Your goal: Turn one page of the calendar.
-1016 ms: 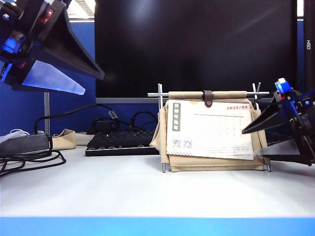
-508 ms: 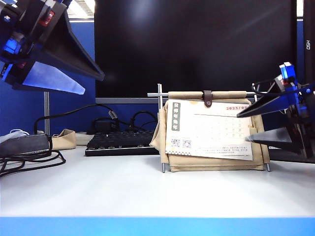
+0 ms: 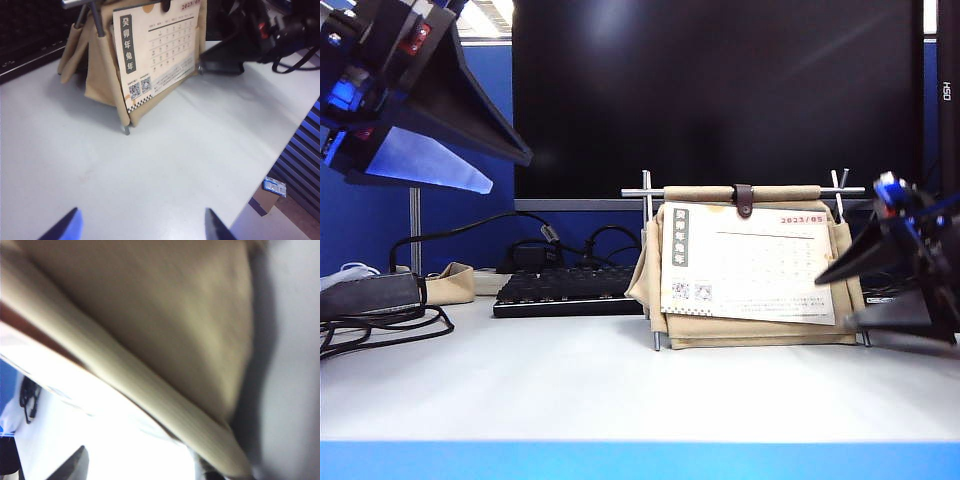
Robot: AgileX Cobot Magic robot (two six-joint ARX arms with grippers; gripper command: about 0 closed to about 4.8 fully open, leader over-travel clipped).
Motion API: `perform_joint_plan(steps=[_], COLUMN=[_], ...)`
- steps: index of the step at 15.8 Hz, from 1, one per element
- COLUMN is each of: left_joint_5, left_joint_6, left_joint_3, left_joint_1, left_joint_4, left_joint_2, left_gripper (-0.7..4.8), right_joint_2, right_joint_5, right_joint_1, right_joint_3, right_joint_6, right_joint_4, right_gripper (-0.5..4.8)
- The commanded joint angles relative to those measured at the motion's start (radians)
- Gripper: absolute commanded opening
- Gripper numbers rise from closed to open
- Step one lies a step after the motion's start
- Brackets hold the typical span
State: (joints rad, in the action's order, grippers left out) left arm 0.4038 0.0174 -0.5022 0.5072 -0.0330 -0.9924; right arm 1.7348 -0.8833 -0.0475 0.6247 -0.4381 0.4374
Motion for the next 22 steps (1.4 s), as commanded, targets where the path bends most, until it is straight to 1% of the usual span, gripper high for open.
perform_joint_plan(steps=[1,3,6,9,13,14,16,18,19,20,22], left_joint_5=[0.003,0.002,0.002,0.002,0.0,0.0,0.0,0.001,0.002,0.002,0.003], left_joint_6=[-0.002,-0.002,-0.002,-0.003,-0.003,-0.003,-0.003,-0.003,-0.003,-0.003,-0.003], left_joint_3=[-0.006,-0.006,-0.006,-0.006,-0.006,-0.006,-0.006,-0.006,-0.006,-0.006,-0.006], left_joint_1=[0.0,0.0,0.0,0.0,0.0,0.0,0.0,0.0,0.0,0.0,0.0], left_joint_4=[-0.004,0.005,0.01,0.009,0.001,-0.005,-0.009,-0.006,-0.006,-0.005,-0.006], left_joint_2=[0.002,0.002,0.002,0.002,0.002,0.002,0.002,0.002,0.002,0.002,0.002], left_gripper=[3.23,3.23,3.23,3.23,3.23,3.23,3.23,3.23,3.23,3.23,3.23], right_joint_2=[0.031,0.034,0.034,0.035,0.035,0.035,0.035,0.035,0.035,0.035,0.032], right_joint_5=[-0.035,-0.039,-0.042,-0.106,-0.228,-0.239,-0.228,-0.158,-0.107,-0.087,-0.106], right_joint_1=[0.003,0.007,0.009,0.013,0.014,0.014,0.013,0.01,0.011,0.012,0.012], right_joint_3=[0.003,0.004,0.005,0.021,0.038,0.038,0.038,0.037,0.037,0.038,0.066], right_joint_6=[0.001,-0.02,-0.034,-0.058,-0.119,-0.119,-0.119,-0.113,-0.109,-0.103,-0.098], right_joint_4=[0.056,0.106,0.121,0.128,0.168,0.168,0.166,0.161,0.16,0.163,0.171], right_gripper=[2.75,2.75,2.75,2.75,2.74,2.74,2.74,2.75,2.75,2.75,2.74])
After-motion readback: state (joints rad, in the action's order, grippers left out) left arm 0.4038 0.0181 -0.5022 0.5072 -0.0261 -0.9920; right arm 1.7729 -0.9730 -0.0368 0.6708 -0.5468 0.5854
